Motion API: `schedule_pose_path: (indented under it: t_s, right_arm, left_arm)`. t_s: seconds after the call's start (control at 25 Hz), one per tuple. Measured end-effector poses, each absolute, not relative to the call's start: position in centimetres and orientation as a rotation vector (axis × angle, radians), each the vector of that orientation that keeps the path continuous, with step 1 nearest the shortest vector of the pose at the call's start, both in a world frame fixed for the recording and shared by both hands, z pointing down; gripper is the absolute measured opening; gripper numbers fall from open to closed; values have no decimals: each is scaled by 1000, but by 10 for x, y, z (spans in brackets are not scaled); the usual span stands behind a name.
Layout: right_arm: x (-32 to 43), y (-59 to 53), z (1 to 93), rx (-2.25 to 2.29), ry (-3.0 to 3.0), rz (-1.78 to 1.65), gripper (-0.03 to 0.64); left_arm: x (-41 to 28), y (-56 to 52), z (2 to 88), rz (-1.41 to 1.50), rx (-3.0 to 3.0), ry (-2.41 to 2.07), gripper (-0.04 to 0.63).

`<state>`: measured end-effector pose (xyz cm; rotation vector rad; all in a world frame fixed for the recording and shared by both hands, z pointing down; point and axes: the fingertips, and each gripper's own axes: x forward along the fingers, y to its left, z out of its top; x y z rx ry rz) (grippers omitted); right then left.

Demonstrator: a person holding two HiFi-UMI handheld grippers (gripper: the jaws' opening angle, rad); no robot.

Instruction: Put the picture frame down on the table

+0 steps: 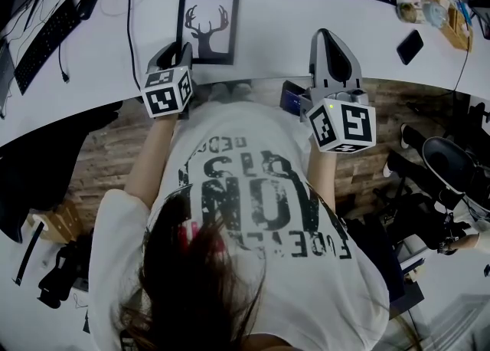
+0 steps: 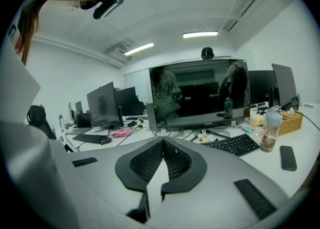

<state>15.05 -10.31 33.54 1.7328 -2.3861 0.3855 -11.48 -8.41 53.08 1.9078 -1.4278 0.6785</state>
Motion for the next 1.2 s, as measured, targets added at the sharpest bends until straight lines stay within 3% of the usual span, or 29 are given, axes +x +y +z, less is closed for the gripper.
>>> schedule_pose_path:
  t_s: [0.44,1.2]
  right_arm:
    - [147,-103,329,1730,-2404,357,0]
    - [133,-109,313,1686,-2449,302,0]
  left_arm:
    - [-105,-103,484,527,2012,-1477,8]
    - [-93,-127,332,128,2289,-1577,2]
